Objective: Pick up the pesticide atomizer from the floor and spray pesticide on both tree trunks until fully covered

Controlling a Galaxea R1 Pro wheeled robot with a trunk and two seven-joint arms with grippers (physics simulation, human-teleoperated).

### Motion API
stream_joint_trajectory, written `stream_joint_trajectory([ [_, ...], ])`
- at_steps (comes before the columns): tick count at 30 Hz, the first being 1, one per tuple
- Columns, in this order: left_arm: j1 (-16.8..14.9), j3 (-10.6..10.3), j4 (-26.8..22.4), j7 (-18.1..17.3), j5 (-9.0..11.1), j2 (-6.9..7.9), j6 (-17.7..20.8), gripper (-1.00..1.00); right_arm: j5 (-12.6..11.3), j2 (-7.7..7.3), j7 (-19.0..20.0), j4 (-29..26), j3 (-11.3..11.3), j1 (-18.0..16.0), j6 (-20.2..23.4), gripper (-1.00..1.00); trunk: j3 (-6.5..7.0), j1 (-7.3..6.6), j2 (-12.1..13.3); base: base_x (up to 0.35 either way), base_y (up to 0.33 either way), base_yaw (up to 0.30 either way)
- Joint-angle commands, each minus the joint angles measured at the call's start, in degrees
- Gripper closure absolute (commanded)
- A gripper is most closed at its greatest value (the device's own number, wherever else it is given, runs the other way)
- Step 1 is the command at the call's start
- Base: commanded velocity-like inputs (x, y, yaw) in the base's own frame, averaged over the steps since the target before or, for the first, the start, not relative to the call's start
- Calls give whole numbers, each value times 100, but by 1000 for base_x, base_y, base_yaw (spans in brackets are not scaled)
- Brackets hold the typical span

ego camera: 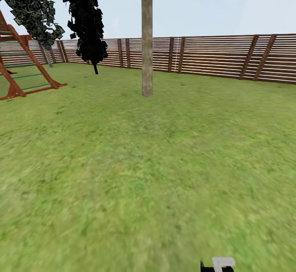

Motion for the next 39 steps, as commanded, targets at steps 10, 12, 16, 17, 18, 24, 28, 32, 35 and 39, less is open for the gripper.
stream_joint_trajectory([
  [10, -10, 41, 21, -39, 18, 2, -31, 100, -59, 0, -7, 3, 52, -3, -18, -100, -5, 3, -2, 339, 0, 0],
  [12, -9, 41, 21, -37, 18, 2, -31, 100, -59, 0, -7, 3, 51, -3, -18, -100, -5, 3, -2, 339, 0, 0],
  [16, -8, 41, 21, -36, 18, 2, -30, 100, -59, 0, -7, 3, 49, -3, -18, -100, -5, 3, -2, 339, 0, 0],
  [17, -9, 41, 21, -36, 18, 2, -30, 100, -59, 0, -7, 3, 51, -3, -18, -100, -5, 3, -2, 339, 0, 0],
  [18, -8, 41, 21, -36, 18, 2, -30, 100, -59, 0, -7, 3, 53, -3, -18, -100, -5, 3, -2, 339, 0, 0],
  [24, -9, 41, 21, -36, 18, 2, -31, 100, -59, 0, -7, 3, 54, -3, -18, -100, -5, 3, -2, 339, 0, 0],
  [28, -5, 41, 21, -36, 18, 2, -32, 100, -59, 0, -7, 4, 55, -3, -18, -100, -5, 3, -2, 340, 0, 0],
  [32, -8, 41, 21, -36, 18, 2, -35, 100, -59, 0, -7, 3, 51, -3, -18, -100, -5, 3, -2, 339, 0, 0],
  [35, -6, 41, 21, -36, 18, 2, -33, 100, -59, 0, -7, 3, 50, -3, -18, -100, -5, 3, -2, 339, 0, 0],
  [39, -7, 41, 21, -38, 18, 2, -33, 100, -59, 0, -7, 3, 54, -3, -18, -100, -5, 3, -2, 339, 0, 0],
])
